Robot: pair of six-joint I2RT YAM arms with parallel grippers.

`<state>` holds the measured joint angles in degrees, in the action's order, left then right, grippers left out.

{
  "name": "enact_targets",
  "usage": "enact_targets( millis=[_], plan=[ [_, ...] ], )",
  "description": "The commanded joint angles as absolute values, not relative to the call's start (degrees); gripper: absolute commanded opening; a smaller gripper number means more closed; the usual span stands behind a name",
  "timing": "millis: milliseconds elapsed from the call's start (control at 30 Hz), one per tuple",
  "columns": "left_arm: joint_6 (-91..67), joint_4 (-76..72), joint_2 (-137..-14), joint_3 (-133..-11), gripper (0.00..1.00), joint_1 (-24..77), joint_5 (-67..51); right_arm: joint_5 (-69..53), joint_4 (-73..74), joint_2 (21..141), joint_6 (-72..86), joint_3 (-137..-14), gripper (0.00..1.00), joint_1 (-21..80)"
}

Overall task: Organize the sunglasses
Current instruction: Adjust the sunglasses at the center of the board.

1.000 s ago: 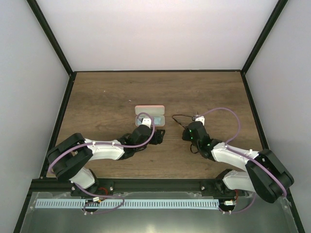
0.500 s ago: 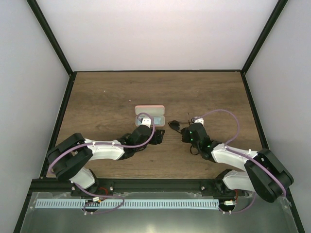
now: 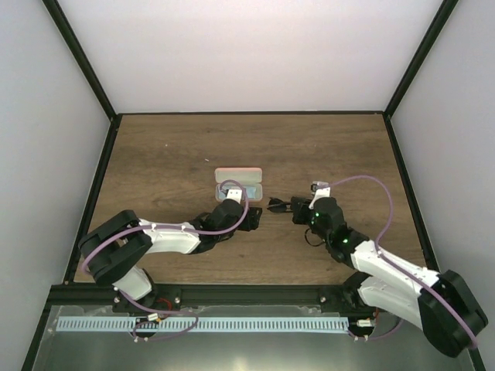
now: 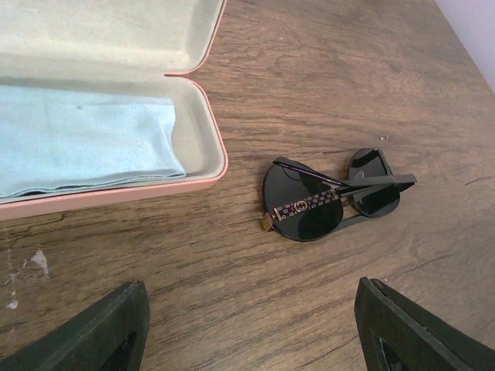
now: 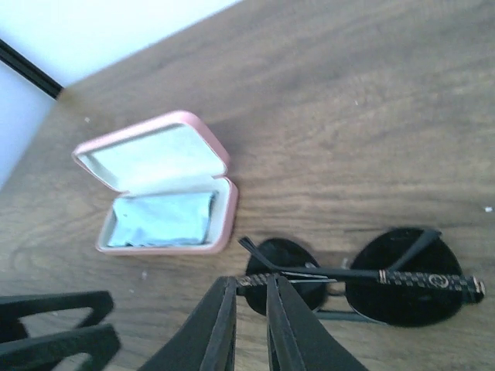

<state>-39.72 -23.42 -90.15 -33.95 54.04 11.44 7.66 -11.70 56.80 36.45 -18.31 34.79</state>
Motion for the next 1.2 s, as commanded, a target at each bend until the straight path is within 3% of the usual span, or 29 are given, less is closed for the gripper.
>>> enact_targets(
  millis=[0,233,633,1167],
  plan=[
    [-38.76,-23.9,-91.69,-35.45,0.75,54.35,11.17,8.73,-9.56,53.44,34.38,-17.97,0.14,34.37],
    [-38.84,-23.5,-91.28,-35.23,0.75,54.37,10.88,8.97,-12.82,62.71,35.37,-19.61,0.23,34.41],
    [-37.86,-21.16,-87.24,-32.68,0.75,54.38,14.02,13.1,-16.45,77.04,33.59,-26.31,0.23,34.2],
    [-37.8,-21.28,-88.26,-32.7,0.76,54.36,12.8,9.77,-17.59,80.94,33.18,-25.53,0.23,32.48]
  ],
)
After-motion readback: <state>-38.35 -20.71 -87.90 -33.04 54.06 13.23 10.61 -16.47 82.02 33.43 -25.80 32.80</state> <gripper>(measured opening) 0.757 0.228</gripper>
